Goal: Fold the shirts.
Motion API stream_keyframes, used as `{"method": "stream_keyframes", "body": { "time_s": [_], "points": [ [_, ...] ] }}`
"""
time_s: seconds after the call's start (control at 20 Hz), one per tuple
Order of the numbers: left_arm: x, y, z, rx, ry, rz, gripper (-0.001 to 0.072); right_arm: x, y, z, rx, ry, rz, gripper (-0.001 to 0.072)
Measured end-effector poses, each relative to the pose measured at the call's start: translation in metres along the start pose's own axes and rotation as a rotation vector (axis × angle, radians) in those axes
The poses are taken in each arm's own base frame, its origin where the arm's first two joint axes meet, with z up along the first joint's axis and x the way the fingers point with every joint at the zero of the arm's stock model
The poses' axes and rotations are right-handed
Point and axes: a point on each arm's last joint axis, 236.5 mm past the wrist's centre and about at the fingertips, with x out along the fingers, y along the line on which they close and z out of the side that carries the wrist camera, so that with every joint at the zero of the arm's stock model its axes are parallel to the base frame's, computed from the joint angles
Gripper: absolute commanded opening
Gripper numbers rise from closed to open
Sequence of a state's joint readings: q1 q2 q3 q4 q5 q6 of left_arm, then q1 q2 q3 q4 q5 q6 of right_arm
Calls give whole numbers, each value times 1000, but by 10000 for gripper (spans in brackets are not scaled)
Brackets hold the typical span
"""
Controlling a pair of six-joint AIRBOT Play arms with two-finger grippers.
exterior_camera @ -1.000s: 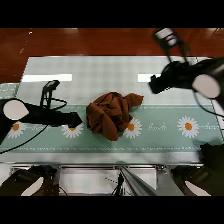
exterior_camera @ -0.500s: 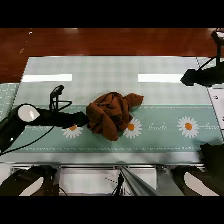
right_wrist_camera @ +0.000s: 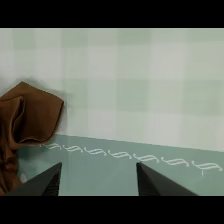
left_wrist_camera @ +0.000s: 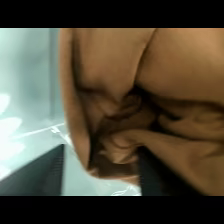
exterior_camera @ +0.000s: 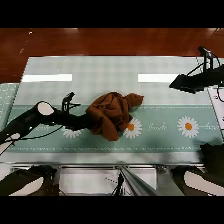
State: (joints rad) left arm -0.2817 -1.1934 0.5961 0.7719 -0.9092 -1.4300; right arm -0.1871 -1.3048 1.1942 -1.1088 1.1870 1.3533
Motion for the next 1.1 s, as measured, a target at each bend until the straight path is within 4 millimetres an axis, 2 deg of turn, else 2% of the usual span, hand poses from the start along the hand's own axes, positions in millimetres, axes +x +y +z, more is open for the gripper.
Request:
{"method": "stream_keyframes", "body": {
  "time_s": [0.05,0.1,0.15,0.35,0.6,0.8,0.95,1.1],
  "points": [
    [5,-3,1,-7,7,-27,261,1,1,0,3,3,9,548],
    [10,-7,2,-17,9,-53,81,2,2,-1,5,7,13,548],
    [14,-10,3,-29,16,-79,23,3,2,-1,4,9,16,547],
    [23,-18,3,-47,35,-135,24,13,5,-12,25,36,49,548],
    [24,-24,-3,-24,63,-168,23,49,23,-48,142,85,194,548],
    [24,-26,-7,-7,81,-181,23,77,53,-60,196,57,273,548],
    [23,-27,-9,4,87,-186,24,100,81,-55,204,4,292,547],
    [23,-28,-11,12,93,-191,24,127,102,-60,232,-5,290,547]
  ]
}}
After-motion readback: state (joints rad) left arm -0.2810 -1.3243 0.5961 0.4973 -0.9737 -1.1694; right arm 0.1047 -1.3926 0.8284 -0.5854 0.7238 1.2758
